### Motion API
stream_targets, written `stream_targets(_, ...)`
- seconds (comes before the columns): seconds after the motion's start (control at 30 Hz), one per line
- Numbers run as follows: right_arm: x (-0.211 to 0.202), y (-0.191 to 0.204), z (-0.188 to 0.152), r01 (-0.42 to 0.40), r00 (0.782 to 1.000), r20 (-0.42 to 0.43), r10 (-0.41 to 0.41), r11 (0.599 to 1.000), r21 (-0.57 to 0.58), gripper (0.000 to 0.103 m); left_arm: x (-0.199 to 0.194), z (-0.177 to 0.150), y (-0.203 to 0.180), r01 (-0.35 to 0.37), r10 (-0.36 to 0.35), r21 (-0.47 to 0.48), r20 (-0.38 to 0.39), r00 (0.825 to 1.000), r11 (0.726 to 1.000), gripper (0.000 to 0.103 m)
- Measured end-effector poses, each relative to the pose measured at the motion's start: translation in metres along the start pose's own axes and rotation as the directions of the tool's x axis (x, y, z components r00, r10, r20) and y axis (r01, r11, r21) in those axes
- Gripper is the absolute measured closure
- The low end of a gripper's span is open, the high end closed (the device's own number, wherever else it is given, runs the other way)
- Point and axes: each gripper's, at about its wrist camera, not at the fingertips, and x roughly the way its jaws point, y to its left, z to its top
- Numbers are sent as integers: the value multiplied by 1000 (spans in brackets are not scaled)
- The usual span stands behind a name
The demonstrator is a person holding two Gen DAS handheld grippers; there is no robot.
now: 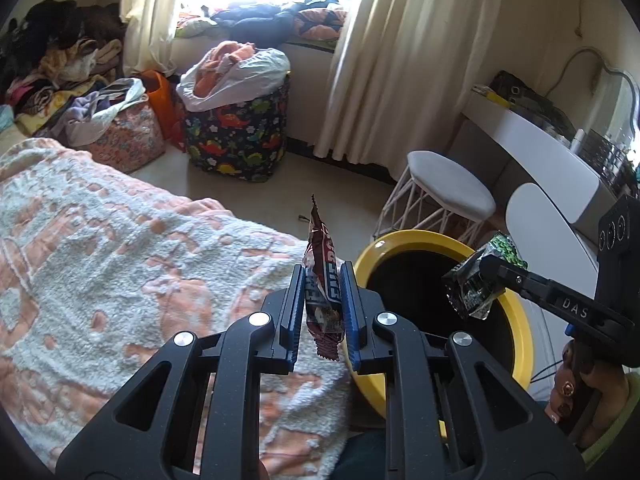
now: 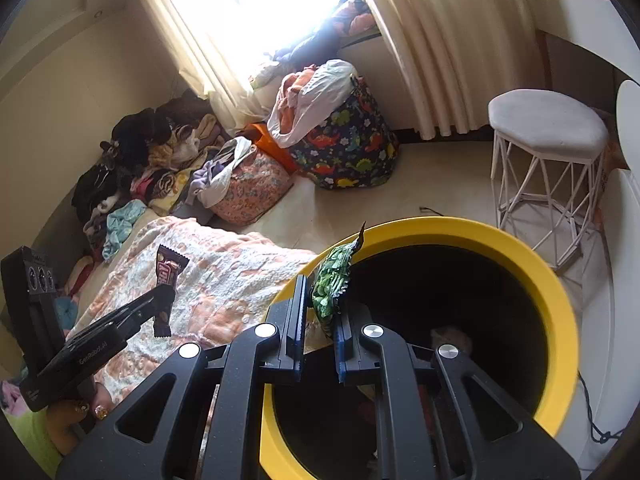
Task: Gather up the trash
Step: 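Carry the chocolate bar and green wrapper over the yellow bin, then open both grippers over the bin to drop the chocolate bar and wrapper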
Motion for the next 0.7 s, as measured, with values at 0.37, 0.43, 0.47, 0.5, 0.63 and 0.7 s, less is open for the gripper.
stream_targets(0.37,-33,-28,4,38,998,57,-40,998,40,92,4,0,-36,52,-51,71,-5,999,996,90)
stream_targets(0.43,-38,-31,4,42,997,67,-45,998,45,92,4,0,-41,59,-59,83,-6,998,995,90)
stream_targets(0.47,-41,-34,3,45,996,72,-48,998,49,92,4,-1,-43,62,-62,87,-6,998,994,90)
stream_targets(0.5,-43,-35,4,48,996,76,-51,998,51,92,4,-1,-45,65,-65,90,-6,998,994,90)
stream_targets(0.63,-53,-42,1,58,994,93,-64,996,65,92,4,-4,-55,79,-78,110,-10,997,991,90)
stream_targets(0.7,-58,-46,2,63,993,100,-70,996,70,92,4,-5,-59,84,-83,119,-10,996,989,90)
